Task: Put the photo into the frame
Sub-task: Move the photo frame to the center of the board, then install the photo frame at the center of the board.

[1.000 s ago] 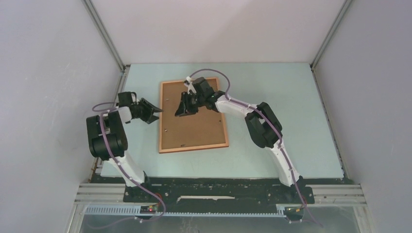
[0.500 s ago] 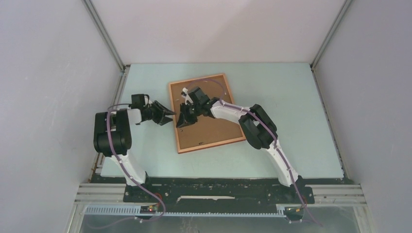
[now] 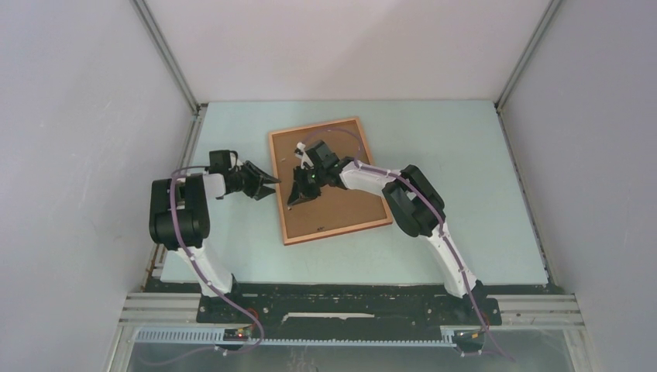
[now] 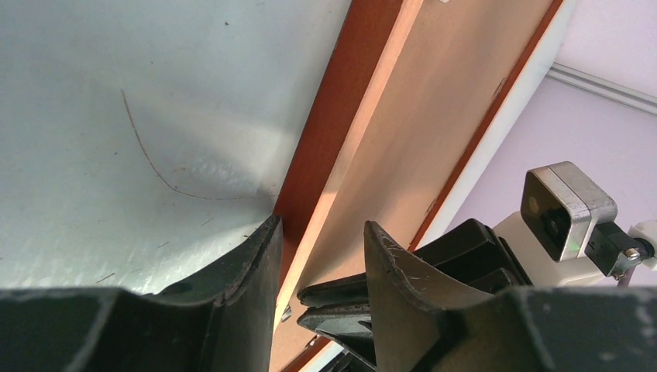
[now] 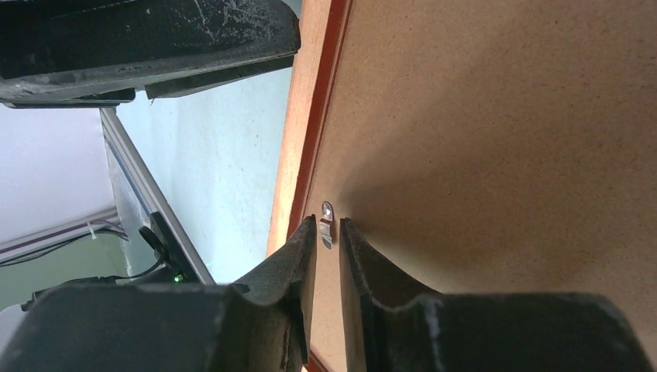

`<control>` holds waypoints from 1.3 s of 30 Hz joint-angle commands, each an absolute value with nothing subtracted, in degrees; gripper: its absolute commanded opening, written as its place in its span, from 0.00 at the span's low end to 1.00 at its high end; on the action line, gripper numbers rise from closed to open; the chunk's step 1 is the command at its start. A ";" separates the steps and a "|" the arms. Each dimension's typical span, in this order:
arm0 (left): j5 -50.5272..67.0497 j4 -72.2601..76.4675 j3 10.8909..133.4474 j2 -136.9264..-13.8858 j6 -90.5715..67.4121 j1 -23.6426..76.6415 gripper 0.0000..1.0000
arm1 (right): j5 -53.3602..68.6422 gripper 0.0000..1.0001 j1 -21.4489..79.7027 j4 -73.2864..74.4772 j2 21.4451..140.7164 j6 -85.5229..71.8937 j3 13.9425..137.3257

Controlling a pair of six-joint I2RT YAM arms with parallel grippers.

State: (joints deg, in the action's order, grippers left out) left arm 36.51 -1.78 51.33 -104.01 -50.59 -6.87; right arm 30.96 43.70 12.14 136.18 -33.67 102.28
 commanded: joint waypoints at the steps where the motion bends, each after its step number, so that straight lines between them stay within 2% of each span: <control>1: 39.64 -0.26 51.15 -104.32 -51.57 -6.36 0.44 | 29.16 0.20 44.20 14.64 134.72 -32.22 102.32; 3: 39.68 -0.26 51.06 -104.46 -51.56 -6.35 0.44 | 28.76 0.13 45.09 14.06 134.92 -33.19 101.95; 7: 39.84 -0.26 50.98 -104.67 -51.59 -6.41 0.43 | 29.36 0.03 46.31 10.41 134.93 -35.46 99.76; 10: 39.75 -0.26 50.82 -104.29 -51.59 -6.38 0.42 | 28.09 0.00 46.57 10.33 134.36 -35.57 100.13; 15: 39.46 -0.26 50.71 -103.42 -51.05 -6.35 0.41 | 32.83 0.00 47.39 13.77 136.63 -37.14 104.15; 20: 38.57 -0.37 50.37 -102.22 -50.17 -6.20 0.40 | 37.31 0.00 47.49 4.51 134.64 -41.07 100.73; 23: 36.89 -2.93 51.08 -101.19 -48.17 -6.29 0.43 | 37.27 0.04 45.98 5.79 133.91 -39.61 101.15; 27: 34.00 -6.63 52.68 -99.68 -44.79 -6.28 0.47 | 36.52 0.19 43.11 -0.95 124.69 -37.47 89.87; 29: 33.84 -7.35 53.19 -100.09 -44.40 -6.37 0.47 | 36.73 0.21 41.76 -2.62 123.74 -38.19 87.63; 36: 34.57 -7.43 53.75 -101.11 -44.67 -6.39 0.45 | 33.77 0.20 44.08 7.09 129.41 -37.01 95.44; 39: 35.11 -7.26 53.87 -101.46 -45.02 -6.37 0.44 | 30.81 0.16 45.55 9.44 131.33 -36.68 97.94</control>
